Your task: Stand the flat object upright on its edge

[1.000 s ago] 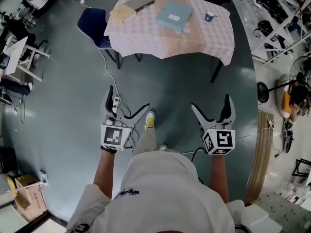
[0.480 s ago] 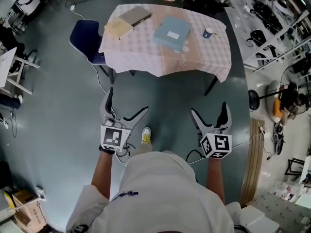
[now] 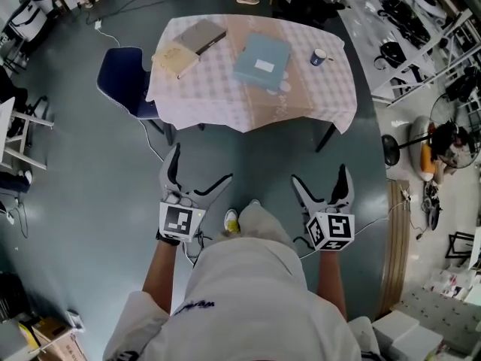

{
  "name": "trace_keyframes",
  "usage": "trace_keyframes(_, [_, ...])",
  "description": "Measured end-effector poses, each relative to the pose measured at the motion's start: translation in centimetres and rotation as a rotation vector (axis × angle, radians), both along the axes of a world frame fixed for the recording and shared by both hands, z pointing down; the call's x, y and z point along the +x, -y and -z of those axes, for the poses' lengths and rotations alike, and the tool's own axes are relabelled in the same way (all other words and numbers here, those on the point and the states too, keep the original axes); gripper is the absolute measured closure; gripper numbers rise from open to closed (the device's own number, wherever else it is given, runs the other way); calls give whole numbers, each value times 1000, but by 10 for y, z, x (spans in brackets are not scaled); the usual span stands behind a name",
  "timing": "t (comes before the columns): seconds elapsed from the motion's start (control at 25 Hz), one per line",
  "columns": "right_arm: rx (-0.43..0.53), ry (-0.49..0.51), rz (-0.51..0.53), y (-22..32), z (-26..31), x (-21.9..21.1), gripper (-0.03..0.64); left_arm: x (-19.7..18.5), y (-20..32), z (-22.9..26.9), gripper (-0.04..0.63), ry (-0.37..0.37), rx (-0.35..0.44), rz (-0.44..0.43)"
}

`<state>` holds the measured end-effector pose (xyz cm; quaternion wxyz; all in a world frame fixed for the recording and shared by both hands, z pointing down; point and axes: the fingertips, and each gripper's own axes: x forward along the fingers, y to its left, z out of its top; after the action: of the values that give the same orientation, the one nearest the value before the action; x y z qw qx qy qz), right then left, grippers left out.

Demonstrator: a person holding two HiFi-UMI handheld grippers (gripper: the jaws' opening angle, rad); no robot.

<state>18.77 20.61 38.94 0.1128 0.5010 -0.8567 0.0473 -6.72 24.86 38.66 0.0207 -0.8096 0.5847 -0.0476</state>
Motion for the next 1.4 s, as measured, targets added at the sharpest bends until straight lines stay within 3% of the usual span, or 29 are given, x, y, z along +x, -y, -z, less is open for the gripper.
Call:
trace_keyframes(0.4, [-14, 2, -44, 50, -15, -5, 34, -4, 62, -11, 9, 24, -2, -56])
trace_keyframes(0.64, [-21, 10, -42, 102, -24, -17, 35, -15, 112, -17, 9, 5, -11, -64])
trace_keyframes(0.8, [-32, 10, -32, 141, -32, -30, 37, -22, 151, -23, 8, 30, -23, -80])
trace_keyframes(1.12, [-85, 8, -28, 220, -53, -49, 38, -42, 232, -42, 9, 49, -87, -66])
trace_keyframes(1.4, [-136, 33, -44, 282, -63, -54, 40, -38, 295, -55, 9, 71, -177, -107])
